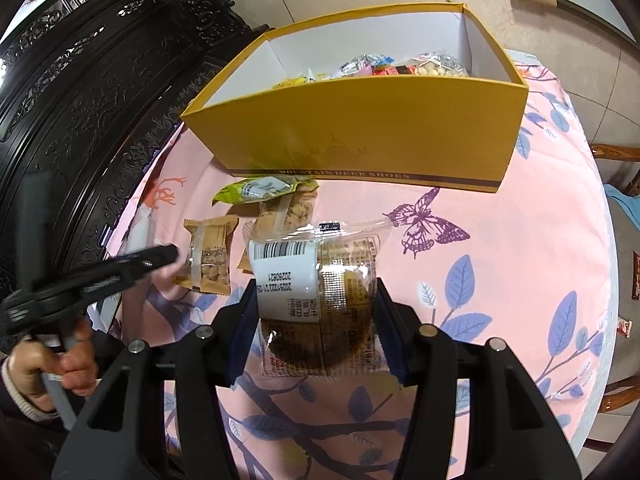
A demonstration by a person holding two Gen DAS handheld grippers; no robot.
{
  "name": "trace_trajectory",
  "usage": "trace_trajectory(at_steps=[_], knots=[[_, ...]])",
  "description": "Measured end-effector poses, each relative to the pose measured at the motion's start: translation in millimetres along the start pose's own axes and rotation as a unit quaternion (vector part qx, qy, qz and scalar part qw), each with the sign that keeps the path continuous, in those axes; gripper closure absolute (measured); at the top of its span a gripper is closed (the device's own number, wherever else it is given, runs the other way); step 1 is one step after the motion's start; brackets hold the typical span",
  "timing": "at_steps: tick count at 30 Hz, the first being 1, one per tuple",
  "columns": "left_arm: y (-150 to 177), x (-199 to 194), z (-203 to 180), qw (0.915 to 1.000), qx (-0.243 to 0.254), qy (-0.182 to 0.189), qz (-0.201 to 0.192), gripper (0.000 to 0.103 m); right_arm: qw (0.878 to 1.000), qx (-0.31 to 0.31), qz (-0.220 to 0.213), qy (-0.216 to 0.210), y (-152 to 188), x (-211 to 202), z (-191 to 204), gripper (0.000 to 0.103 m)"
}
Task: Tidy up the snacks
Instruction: 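Carry both cakes over the yellow box and open both tools to release them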
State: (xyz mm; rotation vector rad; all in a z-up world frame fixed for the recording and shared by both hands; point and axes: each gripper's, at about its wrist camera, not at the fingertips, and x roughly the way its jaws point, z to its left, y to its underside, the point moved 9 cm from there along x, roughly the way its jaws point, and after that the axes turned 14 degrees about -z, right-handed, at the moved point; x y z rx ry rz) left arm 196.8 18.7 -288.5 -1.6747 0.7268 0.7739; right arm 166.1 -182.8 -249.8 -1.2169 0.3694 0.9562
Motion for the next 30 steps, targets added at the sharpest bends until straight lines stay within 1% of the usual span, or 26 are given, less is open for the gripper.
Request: trace_trajectory(at_steps=[1, 2, 3, 4, 6, 7, 9, 11, 12, 14, 17, 20, 24, 27, 28, 30], knots=[[2, 6, -2, 1.0, -0.001, 0.005, 0.007, 0.077, 1.0, 0.001, 0.0, 0.001, 0, 0, 0, 0.048], [4, 12, -4, 0.9999, -0.001, 0.008, 0.012, 0.073, 1.0, 0.002, 0.0, 0.001, 0, 0, 0, 0.048], [6, 18, -5, 0.9998, 0.002, 0.004, 0.017, 0.06, 1.0, 0.004, 0.0, 0.002, 0, 0, -1, 0.048], [6, 23, -7, 0.9998, 0.005, 0.0, 0.02, 0.05, 1.0, 0.005, 0.0, 0.003, -1, 0, -1, 0.048], [7, 32, -11, 0.9997, 0.01, 0.001, 0.021, 0.05, 1.0, 0.005, -0.001, 0.004, -1, 0, -2, 0.048], [9, 37, -13, 0.9995, 0.018, 0.0, 0.024, 0.054, 1.0, 0.006, -0.001, 0.004, -1, 0, -2, 0.048], [13, 46, -12, 0.9986, 0.04, -0.014, 0.031, 0.064, 1.0, 0.007, 0.0, 0.006, -1, 0, -2, 0.048], [14, 43, -12, 0.9987, 0.043, -0.011, 0.025, 0.068, 1.0, 0.007, -0.002, 0.007, -1, -1, -1, 0.048], [14, 39, -11, 0.9989, 0.041, -0.008, 0.021, 0.07, 1.0, 0.007, -0.003, 0.008, -1, -1, -2, 0.048], [14, 30, -10, 0.9993, 0.035, 0.0, 0.01, 0.071, 1.0, 0.01, -0.004, 0.009, -1, -1, -3, 0.048], [7, 6, -11, 0.9992, 0.033, 0.016, -0.018, 0.071, 1.0, 0.009, -0.006, 0.008, -2, -2, -2, 0.048], [-4, -19, -12, 0.9982, 0.036, 0.016, -0.044, 0.071, 1.0, 0.007, -0.01, 0.004, -5, -4, 1, 0.048], [-35, -52, -23, 0.9954, 0.034, 0.03, -0.084, 0.071, 1.0, 0.001, -0.026, -0.003, -20, -13, 7, 0.048], [-72, -75, -42, 0.99, 0.043, 0.05, -0.125, 0.071, 0.998, -0.007, -0.058, -0.009, -47, -27, 13, 0.048], [-80, -78, -47, 0.9887, 0.045, 0.054, -0.133, 0.071, 0.997, -0.008, -0.074, -0.012, -61, -33, 16, 0.048], [-105, -88, -64, 0.9844, 0.052, 0.067, -0.154, 0.071, 0.995, -0.01, -0.099, -0.018, -84, -42, 19, 0.048]])
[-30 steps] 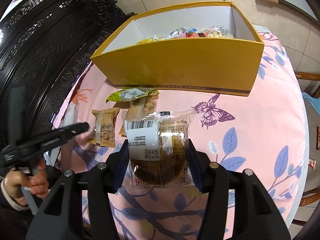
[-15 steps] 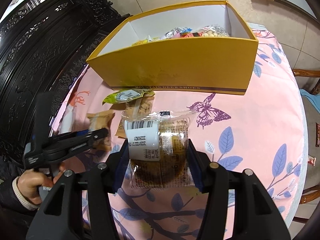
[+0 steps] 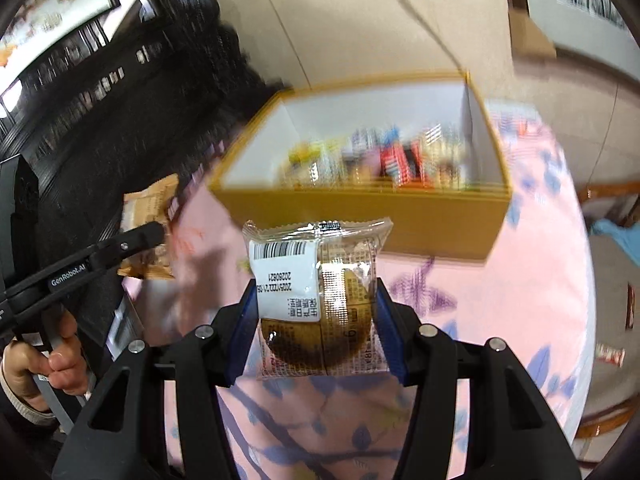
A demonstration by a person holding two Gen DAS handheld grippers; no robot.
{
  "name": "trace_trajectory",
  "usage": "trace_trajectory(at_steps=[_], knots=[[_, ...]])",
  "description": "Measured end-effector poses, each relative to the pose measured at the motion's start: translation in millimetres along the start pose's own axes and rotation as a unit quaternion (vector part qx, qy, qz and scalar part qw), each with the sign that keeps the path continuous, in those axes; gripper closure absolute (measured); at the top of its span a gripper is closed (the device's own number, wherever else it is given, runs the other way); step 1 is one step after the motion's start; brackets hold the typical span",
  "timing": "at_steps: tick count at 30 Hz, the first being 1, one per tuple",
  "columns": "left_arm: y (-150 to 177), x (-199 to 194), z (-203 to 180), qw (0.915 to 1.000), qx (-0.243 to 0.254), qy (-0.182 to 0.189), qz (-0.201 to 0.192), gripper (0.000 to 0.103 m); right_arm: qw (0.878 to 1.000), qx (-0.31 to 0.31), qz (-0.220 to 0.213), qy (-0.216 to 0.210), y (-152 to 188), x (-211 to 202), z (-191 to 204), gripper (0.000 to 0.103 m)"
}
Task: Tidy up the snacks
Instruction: 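Carry both cakes over the yellow box and open both tools to release them, then grasp the green-yellow snack bag with the left tool while the right tool grasps the taped tan cake packet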
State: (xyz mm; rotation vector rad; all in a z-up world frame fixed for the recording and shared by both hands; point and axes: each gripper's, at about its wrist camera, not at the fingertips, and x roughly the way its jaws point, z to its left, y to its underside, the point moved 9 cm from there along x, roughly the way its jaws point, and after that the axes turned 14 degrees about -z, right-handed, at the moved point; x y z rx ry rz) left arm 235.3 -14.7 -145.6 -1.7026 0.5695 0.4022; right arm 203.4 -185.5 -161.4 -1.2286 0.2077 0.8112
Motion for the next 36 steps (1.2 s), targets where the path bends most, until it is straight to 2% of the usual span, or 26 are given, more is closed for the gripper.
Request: trace_trajectory(at_steps=[6, 7, 8, 9, 10, 11, 13, 15, 17, 21, 24, 27, 31, 36], knots=[[-83, 23, -38, 0.9977, 0.022, 0.045, -0.046, 0.069, 0.996, -0.032, -0.084, 0.0, -94, 1, 4, 0.048], [-99, 31, -43, 0.9974, 0.026, 0.044, -0.052, 0.055, 0.994, -0.038, -0.097, 0.007, -113, 5, 2, 0.047], [-111, 36, -45, 0.9976, 0.03, 0.032, -0.054, 0.035, 0.993, -0.041, -0.106, 0.017, -127, 8, 0, 0.037], [-122, 39, -44, 0.9976, 0.031, 0.015, -0.061, 0.004, 0.992, -0.04, -0.114, 0.031, -138, 8, -3, 0.028], [-140, 33, -41, 0.9953, 0.028, -0.013, -0.092, 0.002, 0.989, -0.033, -0.134, 0.055, -152, 3, -7, 0.012], [-149, 26, -41, 0.9932, 0.026, -0.018, -0.112, 0.002, 0.986, -0.025, -0.152, 0.065, -162, -2, -9, 0.001], [-158, 12, -41, 0.9899, 0.023, -0.007, -0.139, 0.002, 0.981, -0.006, -0.188, 0.051, -171, -19, -10, 0.001], [-146, 6, -31, 0.9904, 0.016, -0.012, -0.137, 0.002, 0.983, 0.004, -0.177, 0.049, -160, -21, -14, 0.001], [-119, 8, -16, 0.9936, 0.007, -0.024, -0.11, 0.002, 0.987, 0.023, -0.148, 0.052, -131, -16, -23, 0.001], [-42, 11, 17, 0.9978, -0.029, -0.052, -0.029, 0.002, 0.994, 0.058, -0.059, 0.074, -55, -1, -44, 0.001], [20, 8, 36, 0.995, -0.054, -0.074, 0.041, 0.002, 0.992, 0.081, 0.01, 0.094, 7, 8, -50, 0.001], [58, 2, 45, 0.9909, -0.06, -0.088, 0.083, 0.002, 0.989, 0.081, 0.054, 0.113, 40, 11, -48, 0.001], [78, -5, 45, 0.9881, -0.044, -0.102, 0.106, 0.002, 0.987, 0.076, 0.089, 0.114, 63, 15, -37, 0.001], [71, -12, 42, 0.9892, -0.01, -0.114, 0.091, 0.002, 0.99, 0.056, 0.087, 0.101, 63, 20, -25, 0.001]])
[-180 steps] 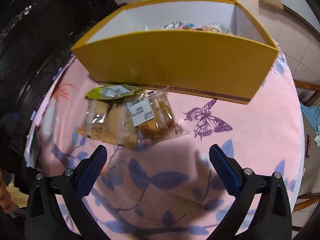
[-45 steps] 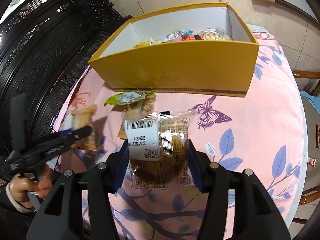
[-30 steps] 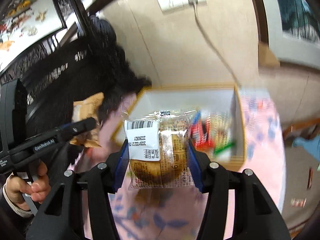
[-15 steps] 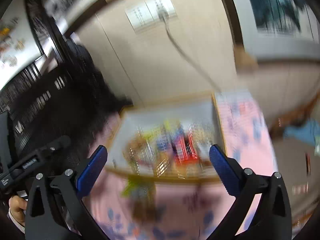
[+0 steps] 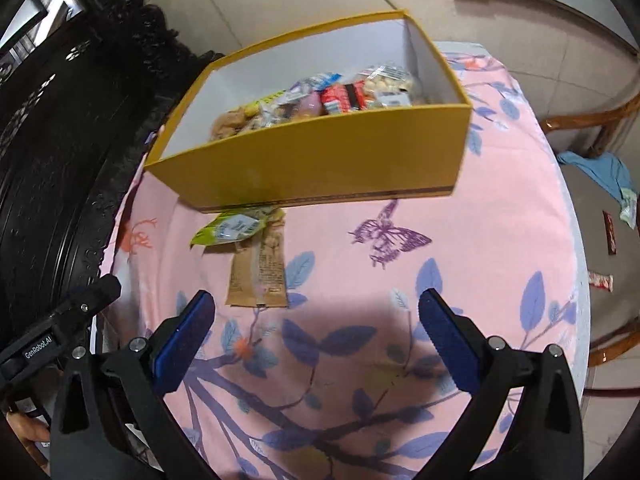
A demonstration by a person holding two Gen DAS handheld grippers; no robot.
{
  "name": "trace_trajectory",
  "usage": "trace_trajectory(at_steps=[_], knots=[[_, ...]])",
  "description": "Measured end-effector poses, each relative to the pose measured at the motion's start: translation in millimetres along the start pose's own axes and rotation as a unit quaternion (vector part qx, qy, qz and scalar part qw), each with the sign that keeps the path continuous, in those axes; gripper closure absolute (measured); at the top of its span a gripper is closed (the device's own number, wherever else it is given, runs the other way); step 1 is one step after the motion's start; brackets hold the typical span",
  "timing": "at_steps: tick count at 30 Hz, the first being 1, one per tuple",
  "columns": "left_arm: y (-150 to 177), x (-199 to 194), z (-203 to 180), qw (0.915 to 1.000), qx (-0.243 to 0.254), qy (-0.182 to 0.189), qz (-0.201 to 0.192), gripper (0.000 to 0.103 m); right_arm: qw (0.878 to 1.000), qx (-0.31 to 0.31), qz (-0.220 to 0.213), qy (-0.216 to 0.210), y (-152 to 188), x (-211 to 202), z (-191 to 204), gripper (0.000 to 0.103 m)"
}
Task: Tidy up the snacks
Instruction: 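Grasp the green-yellow snack bag with the left tool while the right tool grasps the taped tan cake packet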
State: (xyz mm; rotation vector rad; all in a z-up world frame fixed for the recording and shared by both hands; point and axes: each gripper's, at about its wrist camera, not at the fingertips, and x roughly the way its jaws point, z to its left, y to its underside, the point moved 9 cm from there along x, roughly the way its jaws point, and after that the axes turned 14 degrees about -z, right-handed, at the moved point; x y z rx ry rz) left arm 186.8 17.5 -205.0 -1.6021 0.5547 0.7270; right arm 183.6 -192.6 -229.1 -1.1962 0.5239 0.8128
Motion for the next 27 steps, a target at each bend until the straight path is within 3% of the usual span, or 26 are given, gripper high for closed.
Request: trace_trajectory(at_steps=[10, 14, 24, 27], knots=[[2, -3, 26, 0.9998, -0.017, -0.014, 0.0, 0.002, 0.998, -0.049, 0.01, -0.024, 4, 46, 47, 0.001], [6, -3, 48, 0.9987, -0.045, -0.022, 0.005, 0.002, 0.998, -0.063, 0.013, -0.013, 4, 76, 58, 0.001], [16, 3, 77, 0.9958, -0.081, -0.04, 0.013, 0.002, 0.994, -0.083, 0.068, 0.016, 26, 132, 67, 0.002], [17, 6, 80, 0.9954, -0.085, -0.042, 0.018, 0.002, 0.992, -0.092, 0.082, 0.014, 32, 138, 68, 0.021]])
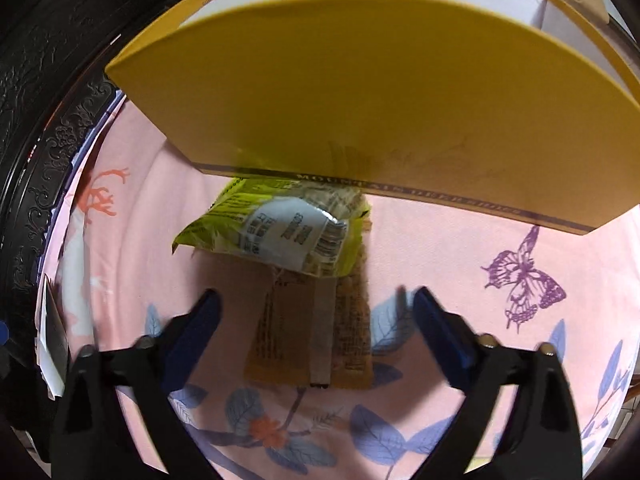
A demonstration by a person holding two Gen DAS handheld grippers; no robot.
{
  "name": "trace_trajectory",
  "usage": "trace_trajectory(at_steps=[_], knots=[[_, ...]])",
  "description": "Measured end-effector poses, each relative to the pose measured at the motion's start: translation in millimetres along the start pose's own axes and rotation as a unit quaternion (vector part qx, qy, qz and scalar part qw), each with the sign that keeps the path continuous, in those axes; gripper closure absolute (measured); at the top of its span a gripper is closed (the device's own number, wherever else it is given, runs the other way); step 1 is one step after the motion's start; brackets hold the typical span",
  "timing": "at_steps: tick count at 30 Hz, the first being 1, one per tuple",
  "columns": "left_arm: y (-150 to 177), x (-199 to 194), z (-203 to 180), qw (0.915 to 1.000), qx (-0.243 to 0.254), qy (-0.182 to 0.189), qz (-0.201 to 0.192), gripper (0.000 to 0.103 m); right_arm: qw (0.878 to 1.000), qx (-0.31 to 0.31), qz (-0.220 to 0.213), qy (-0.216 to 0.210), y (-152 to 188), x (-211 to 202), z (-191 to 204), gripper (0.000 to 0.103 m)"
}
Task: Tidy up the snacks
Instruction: 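Grasp the green-yellow snack bag with the left tool while the right tool grasps the taped tan cake packet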
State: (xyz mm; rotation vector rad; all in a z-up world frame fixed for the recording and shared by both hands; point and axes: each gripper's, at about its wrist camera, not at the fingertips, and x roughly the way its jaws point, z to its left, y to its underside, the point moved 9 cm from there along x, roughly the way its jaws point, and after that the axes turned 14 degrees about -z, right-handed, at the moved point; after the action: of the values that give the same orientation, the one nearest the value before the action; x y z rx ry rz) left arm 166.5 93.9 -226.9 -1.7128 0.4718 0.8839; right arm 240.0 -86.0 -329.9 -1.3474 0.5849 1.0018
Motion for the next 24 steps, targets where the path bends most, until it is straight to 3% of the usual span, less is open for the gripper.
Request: trace_trajectory(at_steps=[5, 9, 16, 21, 24], knots=[[0, 3, -4, 1.0, 0.008, 0.0, 0.003, 0.002, 0.998, -0.06, 0.001, 0.005, 4, 3, 7, 0.05], [0, 4, -13, 0.9997, 0.022, 0.006, 0.003, 0.002, 0.997, -0.078, -0.009, -0.007, 4, -2, 7, 0.066], [4, 13, -39, 0.9985, 0.032, 0.038, 0.024, 0.002, 0.996, -0.075, -0.016, -0.035, 33, -44, -14, 0.07], [11, 32, -78, 0.995, 0.028, 0.082, 0.05, 0.002, 0.997, -0.044, -0.055, -0.036, 41, -89, -48, 0.07], [15, 49, -101, 0.9937, 0.044, 0.089, 0.053, 0.002, 0.997, -0.022, -0.075, -0.03, 38, -107, -64, 0.07]])
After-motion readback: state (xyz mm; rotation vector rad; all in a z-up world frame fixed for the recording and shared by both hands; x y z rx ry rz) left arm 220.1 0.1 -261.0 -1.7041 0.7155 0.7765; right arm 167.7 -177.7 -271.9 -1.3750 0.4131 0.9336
